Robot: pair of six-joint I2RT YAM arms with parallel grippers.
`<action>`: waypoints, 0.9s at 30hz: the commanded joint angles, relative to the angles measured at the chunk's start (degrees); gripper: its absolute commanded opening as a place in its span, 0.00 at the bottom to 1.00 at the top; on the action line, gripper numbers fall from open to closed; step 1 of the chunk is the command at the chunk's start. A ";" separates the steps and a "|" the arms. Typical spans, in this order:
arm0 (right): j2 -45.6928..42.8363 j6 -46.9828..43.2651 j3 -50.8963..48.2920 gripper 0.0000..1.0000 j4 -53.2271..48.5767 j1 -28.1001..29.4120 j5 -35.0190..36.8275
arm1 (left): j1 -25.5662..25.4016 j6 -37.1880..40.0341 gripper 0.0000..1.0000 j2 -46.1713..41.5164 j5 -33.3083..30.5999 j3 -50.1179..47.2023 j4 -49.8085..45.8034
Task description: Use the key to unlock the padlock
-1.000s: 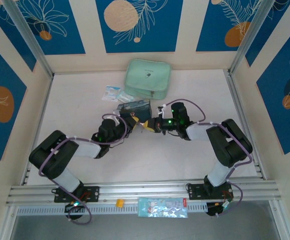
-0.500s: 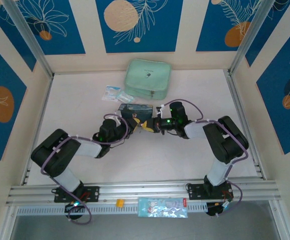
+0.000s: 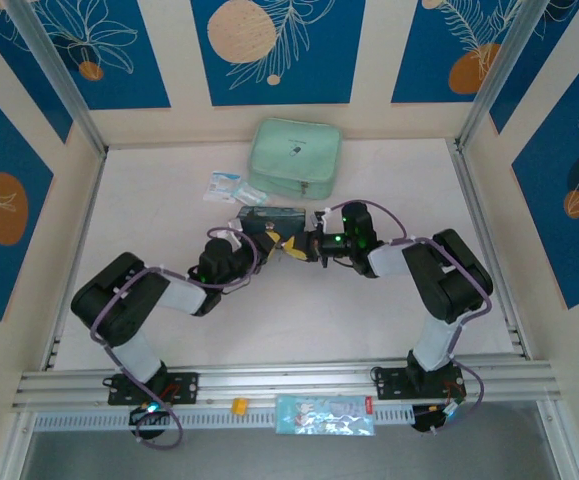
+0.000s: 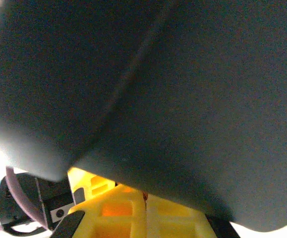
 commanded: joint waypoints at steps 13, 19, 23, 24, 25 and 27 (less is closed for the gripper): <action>8.22 44.56 -4.62 0.00 33.27 -0.98 3.32 | -4.70 12.32 0.00 2.44 19.93 -0.61 15.34; 9.51 54.43 -5.95 0.00 37.49 1.31 7.70 | -4.73 17.03 0.00 2.65 20.35 -0.64 15.34; 9.46 55.25 -6.65 0.00 37.50 1.27 9.65 | -4.64 17.46 0.00 2.74 19.02 -1.03 15.34; 9.73 54.30 -6.74 0.00 37.43 1.02 9.55 | -4.58 17.10 0.00 2.88 18.40 -1.13 15.34; 10.02 53.35 -6.85 0.00 37.31 0.76 9.28 | -4.47 16.57 0.00 2.92 17.75 -1.29 15.34; 10.35 50.50 -7.41 0.00 37.04 0.27 9.26 | -4.29 15.08 0.00 3.51 16.21 -1.57 15.34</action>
